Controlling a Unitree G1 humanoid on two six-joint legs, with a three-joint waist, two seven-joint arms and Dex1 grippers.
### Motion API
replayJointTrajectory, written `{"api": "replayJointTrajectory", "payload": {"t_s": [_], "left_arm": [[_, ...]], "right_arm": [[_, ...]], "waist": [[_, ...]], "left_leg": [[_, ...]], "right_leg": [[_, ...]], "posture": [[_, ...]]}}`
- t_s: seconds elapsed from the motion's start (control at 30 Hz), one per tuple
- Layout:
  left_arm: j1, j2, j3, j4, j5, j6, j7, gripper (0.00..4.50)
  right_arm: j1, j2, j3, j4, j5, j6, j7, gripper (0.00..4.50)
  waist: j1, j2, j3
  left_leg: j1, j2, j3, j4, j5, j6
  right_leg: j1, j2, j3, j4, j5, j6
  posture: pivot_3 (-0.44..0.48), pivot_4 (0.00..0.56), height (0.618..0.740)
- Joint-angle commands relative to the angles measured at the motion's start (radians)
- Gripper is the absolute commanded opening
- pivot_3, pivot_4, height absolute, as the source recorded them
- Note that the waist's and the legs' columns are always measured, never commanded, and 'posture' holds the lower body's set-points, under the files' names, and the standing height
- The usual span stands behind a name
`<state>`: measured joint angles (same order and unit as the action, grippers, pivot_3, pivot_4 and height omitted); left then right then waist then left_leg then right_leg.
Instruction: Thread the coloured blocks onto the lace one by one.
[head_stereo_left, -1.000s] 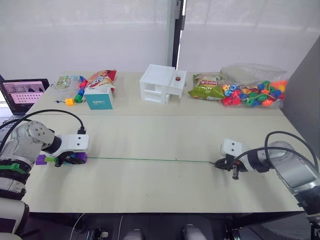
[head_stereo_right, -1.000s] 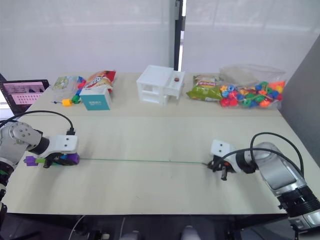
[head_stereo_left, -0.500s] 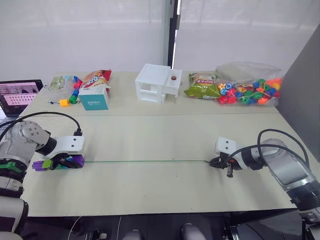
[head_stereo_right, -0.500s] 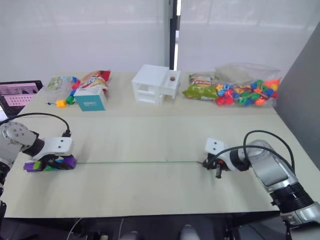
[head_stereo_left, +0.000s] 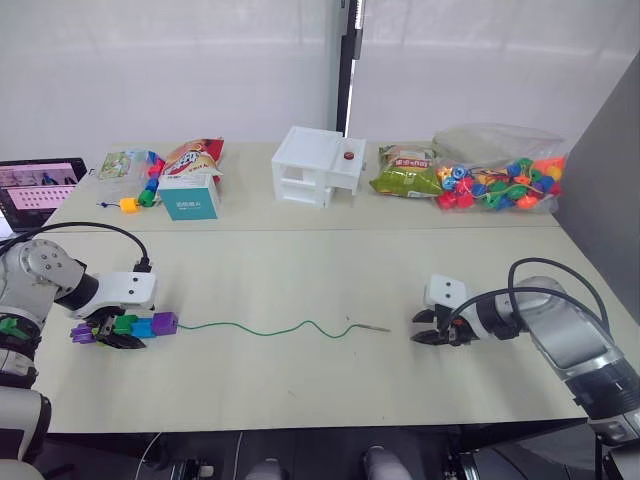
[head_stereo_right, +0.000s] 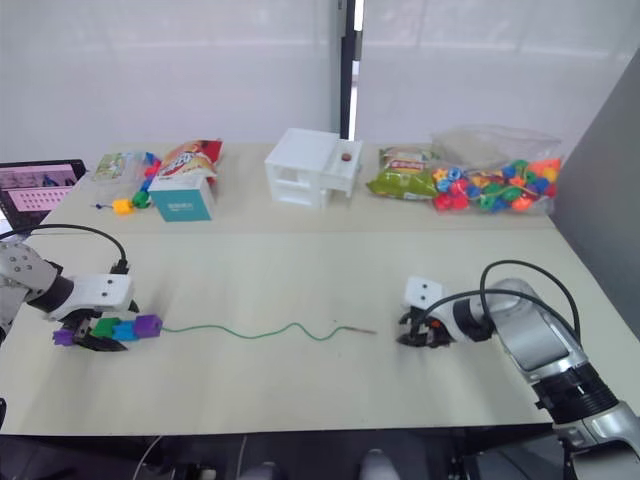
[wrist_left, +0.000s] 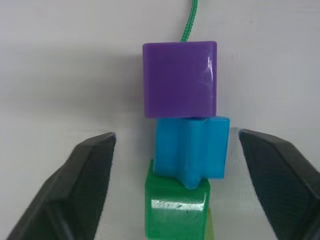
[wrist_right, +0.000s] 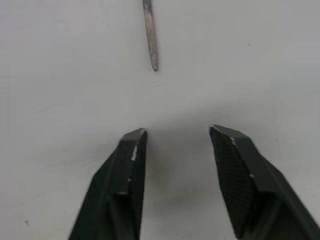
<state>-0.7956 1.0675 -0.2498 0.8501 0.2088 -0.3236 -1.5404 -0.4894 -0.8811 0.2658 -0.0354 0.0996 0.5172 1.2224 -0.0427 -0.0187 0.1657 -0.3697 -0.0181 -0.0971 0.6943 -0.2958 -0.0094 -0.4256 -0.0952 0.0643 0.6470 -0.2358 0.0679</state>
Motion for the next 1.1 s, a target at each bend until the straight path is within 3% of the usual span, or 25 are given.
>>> {"api": "replayJointTrajectory", "payload": {"t_s": [0.03,0.13,0.17,0.37,0.5,0.63,0.77,0.9,1.1], "left_arm": [[-0.051,0.029,0.091,0.031,-0.078,0.02,0.012,4.5],[-0.065,0.04,0.173,0.067,-0.159,0.073,0.008,4.5],[-0.063,0.044,0.201,0.071,-0.188,0.096,0.0,4.5],[-0.04,0.052,0.395,0.125,-0.367,0.245,0.007,4.5],[0.06,0.082,0.591,0.181,-0.515,0.377,0.067,4.5],[0.208,0.096,0.73,0.193,-0.571,0.312,0.173,4.5],[0.353,0.099,0.807,0.195,-0.582,0.278,0.268,4.5],[0.579,0.042,0.902,0.107,-0.586,0.076,0.373,4.5],[0.715,-0.002,0.96,0.018,-0.624,0.107,0.406,4.5]], "right_arm": [[0.029,-0.039,-0.1,-0.073,0.076,0.06,0.015,3.36],[0.065,-0.055,-0.19,-0.112,0.152,0.106,0.014,4.44],[0.078,-0.049,-0.222,-0.119,0.18,0.115,0.007,4.48],[0.138,0.013,-0.404,-0.129,0.325,0.18,-0.066,4.48],[0.192,0.046,-0.577,-0.055,0.394,0.158,-0.127,4.48],[0.22,0.06,-0.669,0.019,0.411,0.113,-0.173,4.48],[0.252,0.066,-0.704,0.075,0.41,0.05,-0.182,4.48],[0.283,0.07,-0.685,0.118,0.392,-0.003,-0.179,4.48],[0.274,0.083,-0.652,0.133,0.392,-0.029,-0.184,4.48]], "waist": [[0.002,0.0,0.0],[0.0,0.0,0.0],[0.0,0.0,0.0],[-0.006,0.0,0.0],[-0.007,0.0,0.0],[-0.005,0.0,0.0],[-0.002,0.0,0.0],[0.0,0.0,0.0],[0.006,0.0,0.0]], "left_leg": [[0.0,0.0,0.0,0.0,0.0,0.0],[-0.002,0.0,-0.001,0.0,0.0,0.0],[-0.002,0.0,-0.001,0.0,0.0,0.001],[-0.001,0.0,-0.001,-0.001,-0.001,0.001],[-0.001,0.0,-0.001,-0.001,-0.001,0.001],[0.0,0.0,-0.001,-0.001,-0.001,0.001],[0.001,0.0,-0.001,-0.001,-0.001,0.001],[0.002,0.001,0.001,-0.002,-0.001,0.001],[0.002,0.0,0.001,-0.002,0.0,0.0]], "right_leg": [[0.0,0.0,0.0,0.0,0.0,0.0],[-0.001,0.0,-0.001,0.001,0.0,0.0],[-0.001,0.0,-0.001,0.001,0.0,0.0],[-0.001,0.0,-0.001,0.001,0.0,0.0],[-0.001,0.0,-0.001,0.001,0.0,0.0],[-0.001,0.0,-0.001,0.001,0.0,0.0],[-0.001,0.0,0.0,0.0,0.0,0.0],[-0.001,-0.001,0.001,0.0,0.0,0.0],[0.0,-0.002,0.001,-0.002,0.0,0.0]], "posture": [[0.0,0.15,0.74],[0.0,0.15,0.74],[0.0,0.15,0.74],[0.0,0.15,0.74],[0.0,0.15,0.74],[0.0,0.15,0.74],[0.0,0.15,0.74],[0.0,0.15,0.74],[0.0,0.15,0.74]]}}
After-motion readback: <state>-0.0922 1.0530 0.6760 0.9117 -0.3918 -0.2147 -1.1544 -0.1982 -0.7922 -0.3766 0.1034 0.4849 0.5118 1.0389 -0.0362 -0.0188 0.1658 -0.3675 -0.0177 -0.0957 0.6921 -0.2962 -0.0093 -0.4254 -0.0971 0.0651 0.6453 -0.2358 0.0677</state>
